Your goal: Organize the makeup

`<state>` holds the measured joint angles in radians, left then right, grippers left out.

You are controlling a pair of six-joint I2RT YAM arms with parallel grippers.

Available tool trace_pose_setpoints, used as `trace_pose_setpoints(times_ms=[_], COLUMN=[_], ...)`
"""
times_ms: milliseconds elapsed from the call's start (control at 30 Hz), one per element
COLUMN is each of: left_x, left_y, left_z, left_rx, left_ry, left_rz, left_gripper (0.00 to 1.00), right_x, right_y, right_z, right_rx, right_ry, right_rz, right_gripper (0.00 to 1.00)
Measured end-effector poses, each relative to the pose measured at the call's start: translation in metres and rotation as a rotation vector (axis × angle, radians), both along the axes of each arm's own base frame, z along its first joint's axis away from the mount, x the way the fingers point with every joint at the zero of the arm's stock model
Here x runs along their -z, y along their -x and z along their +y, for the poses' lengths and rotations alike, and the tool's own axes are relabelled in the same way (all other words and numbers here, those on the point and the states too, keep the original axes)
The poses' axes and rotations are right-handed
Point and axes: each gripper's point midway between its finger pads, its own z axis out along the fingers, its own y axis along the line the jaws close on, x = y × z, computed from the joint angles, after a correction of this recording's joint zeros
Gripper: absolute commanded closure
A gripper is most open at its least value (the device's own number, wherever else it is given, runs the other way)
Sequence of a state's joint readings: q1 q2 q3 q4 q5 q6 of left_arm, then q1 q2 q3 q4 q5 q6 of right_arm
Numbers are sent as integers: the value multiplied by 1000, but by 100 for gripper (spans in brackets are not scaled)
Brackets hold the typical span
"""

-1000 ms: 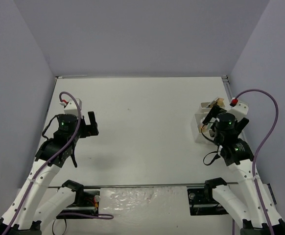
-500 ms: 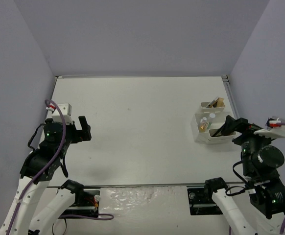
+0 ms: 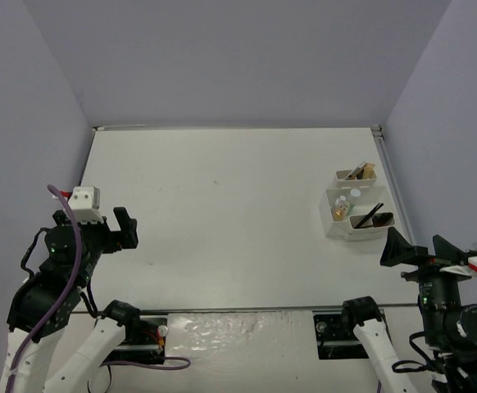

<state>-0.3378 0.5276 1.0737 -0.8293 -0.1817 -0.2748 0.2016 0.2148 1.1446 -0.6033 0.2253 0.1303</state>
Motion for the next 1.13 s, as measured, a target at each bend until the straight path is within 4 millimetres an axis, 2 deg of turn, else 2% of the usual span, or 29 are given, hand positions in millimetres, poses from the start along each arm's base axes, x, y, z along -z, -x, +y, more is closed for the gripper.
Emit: trace_pose_setpoints(times_ms=[300, 1133], left_x=[-6, 7], left_y=[21, 14], left_z=[8, 4], left_rx=[-3, -2], left_ry=[17, 13], left_rz=[-57, -10], left_gripper=[3, 3], right_x=[-3, 2], right_y=[24, 22], right_z=[-4, -3], right_rx=[-5, -14], right_ry=[-5, 17], right_rz=[-70, -56], right_gripper=[0, 0])
